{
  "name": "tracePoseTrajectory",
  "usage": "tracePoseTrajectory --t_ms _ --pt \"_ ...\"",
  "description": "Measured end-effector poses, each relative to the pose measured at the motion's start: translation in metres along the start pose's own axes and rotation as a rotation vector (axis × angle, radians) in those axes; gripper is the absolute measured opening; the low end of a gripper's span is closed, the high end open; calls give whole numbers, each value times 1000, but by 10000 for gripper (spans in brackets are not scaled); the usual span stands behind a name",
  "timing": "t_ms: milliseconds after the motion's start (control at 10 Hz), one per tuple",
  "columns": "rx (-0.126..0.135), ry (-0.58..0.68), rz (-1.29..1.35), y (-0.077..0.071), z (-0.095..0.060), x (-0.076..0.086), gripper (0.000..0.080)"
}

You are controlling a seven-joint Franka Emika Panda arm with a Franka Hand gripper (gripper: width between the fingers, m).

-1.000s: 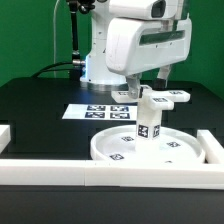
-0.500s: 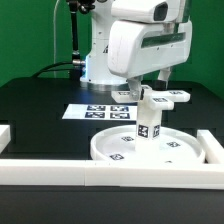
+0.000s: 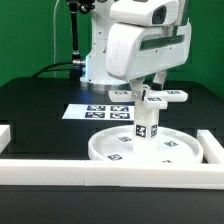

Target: Assemble round table

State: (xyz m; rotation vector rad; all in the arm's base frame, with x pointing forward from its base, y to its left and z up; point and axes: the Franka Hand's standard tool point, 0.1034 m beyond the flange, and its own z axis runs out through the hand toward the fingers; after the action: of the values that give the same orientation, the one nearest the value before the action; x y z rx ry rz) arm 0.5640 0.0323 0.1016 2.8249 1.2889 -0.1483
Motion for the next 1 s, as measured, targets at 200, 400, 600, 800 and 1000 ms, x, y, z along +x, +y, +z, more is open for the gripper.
tracePoseTrajectory --t_ms 200,400,600,800,1000 --pt "0 -1 18 1 0 -1 440" --pt "7 4 161 3 1 -4 440" --pt "29 22 447 4 1 -5 442" --pt "44 39 696 3 1 -5 442" --pt "75 49 928 0 0 -3 442"
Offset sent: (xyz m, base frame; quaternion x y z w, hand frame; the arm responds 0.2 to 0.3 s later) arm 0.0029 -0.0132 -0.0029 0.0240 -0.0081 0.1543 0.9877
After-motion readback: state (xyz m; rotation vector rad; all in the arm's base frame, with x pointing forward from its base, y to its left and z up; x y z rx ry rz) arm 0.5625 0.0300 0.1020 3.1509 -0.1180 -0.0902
